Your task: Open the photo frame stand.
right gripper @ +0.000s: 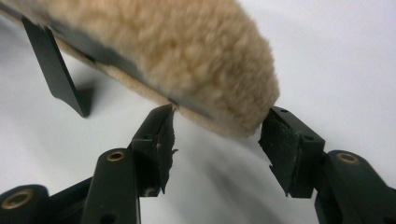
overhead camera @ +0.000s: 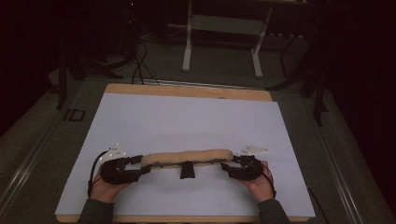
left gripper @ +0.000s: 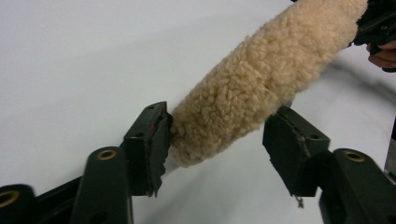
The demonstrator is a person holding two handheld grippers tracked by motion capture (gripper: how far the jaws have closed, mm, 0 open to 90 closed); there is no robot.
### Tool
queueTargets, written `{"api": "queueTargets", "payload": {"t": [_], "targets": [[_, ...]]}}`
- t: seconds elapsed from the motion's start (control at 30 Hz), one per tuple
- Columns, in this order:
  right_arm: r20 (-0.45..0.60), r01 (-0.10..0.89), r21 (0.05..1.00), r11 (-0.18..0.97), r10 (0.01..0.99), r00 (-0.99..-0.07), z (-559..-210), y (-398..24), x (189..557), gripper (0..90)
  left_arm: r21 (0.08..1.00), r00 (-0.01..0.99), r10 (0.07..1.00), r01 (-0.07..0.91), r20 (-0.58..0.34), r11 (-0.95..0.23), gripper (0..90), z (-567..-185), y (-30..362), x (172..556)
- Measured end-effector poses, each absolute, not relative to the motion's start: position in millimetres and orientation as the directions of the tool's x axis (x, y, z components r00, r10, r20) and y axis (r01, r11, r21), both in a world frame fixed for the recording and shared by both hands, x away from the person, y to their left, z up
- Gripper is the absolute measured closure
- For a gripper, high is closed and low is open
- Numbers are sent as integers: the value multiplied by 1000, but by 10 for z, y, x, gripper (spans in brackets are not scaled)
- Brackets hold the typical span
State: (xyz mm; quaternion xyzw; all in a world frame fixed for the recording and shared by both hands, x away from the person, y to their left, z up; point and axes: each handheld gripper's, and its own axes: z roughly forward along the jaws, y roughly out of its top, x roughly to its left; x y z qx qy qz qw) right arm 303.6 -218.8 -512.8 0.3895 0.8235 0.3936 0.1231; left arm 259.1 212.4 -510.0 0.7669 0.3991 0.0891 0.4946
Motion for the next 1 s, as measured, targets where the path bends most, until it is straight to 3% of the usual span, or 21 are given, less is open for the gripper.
{"api": "queueTargets", "payload": {"t": [0.33,0.73,1.0], "targets": [[58,558,711,428,755,-653,-5158,-2192,2986,431,838,664,688,524,-293,-149,401,-5053,2288,2555],[67,571,698,432,755,-653,-5149,-2187,2980,438,859,718,601,503,-352,-97,474,-4956,2413,2516],[86,574,704,418,752,-653,-5140,-2198,2983,469,875,692,640,480,-335,-61,491,-4909,2466,2513]]}}
